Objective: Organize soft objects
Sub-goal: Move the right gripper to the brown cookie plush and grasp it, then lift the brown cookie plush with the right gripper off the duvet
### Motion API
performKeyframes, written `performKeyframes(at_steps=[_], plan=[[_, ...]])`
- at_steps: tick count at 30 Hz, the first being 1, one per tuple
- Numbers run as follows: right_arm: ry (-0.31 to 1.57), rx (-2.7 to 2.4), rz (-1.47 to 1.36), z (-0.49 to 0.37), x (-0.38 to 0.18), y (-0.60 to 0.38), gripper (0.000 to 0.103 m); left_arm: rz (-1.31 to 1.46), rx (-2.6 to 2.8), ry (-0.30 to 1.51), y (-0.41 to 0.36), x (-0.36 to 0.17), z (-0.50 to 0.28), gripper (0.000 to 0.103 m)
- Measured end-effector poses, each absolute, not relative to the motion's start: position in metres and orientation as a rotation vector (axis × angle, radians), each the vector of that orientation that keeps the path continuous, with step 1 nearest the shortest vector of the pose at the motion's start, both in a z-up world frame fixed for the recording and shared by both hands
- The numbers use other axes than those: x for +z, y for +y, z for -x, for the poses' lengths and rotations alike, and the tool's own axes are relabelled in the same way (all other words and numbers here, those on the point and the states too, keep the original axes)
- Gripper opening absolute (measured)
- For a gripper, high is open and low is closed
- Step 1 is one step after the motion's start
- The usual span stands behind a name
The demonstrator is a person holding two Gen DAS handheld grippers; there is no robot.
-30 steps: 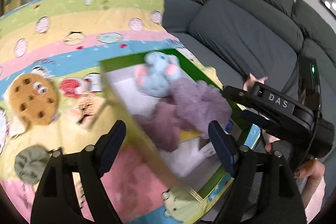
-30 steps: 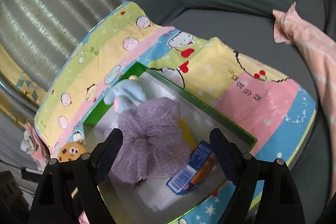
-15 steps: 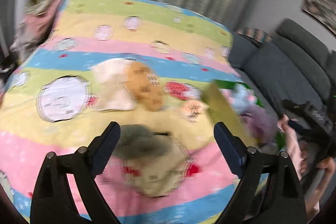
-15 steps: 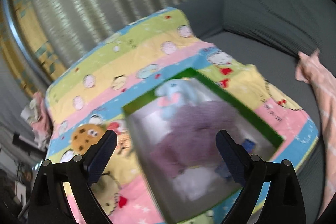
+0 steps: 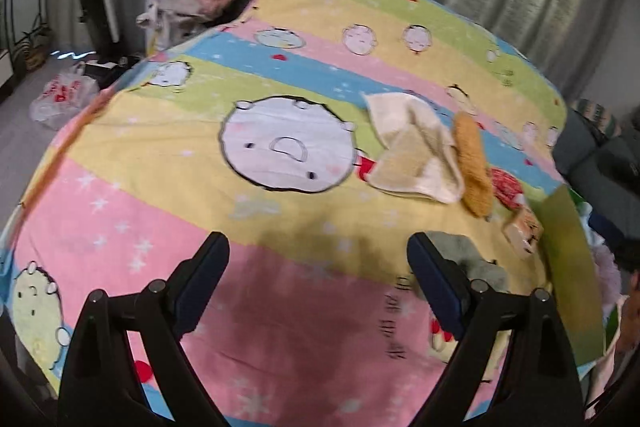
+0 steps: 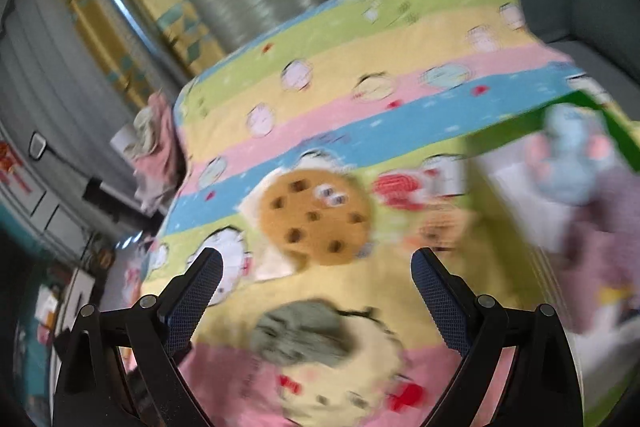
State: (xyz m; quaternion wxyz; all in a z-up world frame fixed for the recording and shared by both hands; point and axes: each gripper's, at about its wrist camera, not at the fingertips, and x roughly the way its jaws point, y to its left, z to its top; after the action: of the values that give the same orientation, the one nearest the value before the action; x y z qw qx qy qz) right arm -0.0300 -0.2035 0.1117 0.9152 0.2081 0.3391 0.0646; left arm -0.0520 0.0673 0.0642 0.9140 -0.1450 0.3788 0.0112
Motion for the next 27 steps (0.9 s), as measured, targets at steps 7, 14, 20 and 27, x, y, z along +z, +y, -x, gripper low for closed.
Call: performKeyframes(at_steps=[7, 14, 20, 27], plan=[[0.811, 0.099, -0.299, -0.05, 0.089, -0.14, 0.085, 0.336, 0.062, 0.775, 0.094, 0.064, 0.048, 0.09], [0.898, 0.036, -0.234, -0.096, 0.059, -0.115, 0.057, 0.412, 0.03, 0.779, 0.109, 0.068, 0.045, 0.09], [0.861, -0.022, -0.174, -0.098, 0.058, -0.113, 0.027, 0.429, 0.031, 0.772, 0.112, 0.071, 0.046, 0.09], [0.757, 0.003, -0.239, -0.06, 0.106, -0.136, 0.023, 0.46, 0.006, 0.756, 0.117, 0.075, 0.052, 0.09]])
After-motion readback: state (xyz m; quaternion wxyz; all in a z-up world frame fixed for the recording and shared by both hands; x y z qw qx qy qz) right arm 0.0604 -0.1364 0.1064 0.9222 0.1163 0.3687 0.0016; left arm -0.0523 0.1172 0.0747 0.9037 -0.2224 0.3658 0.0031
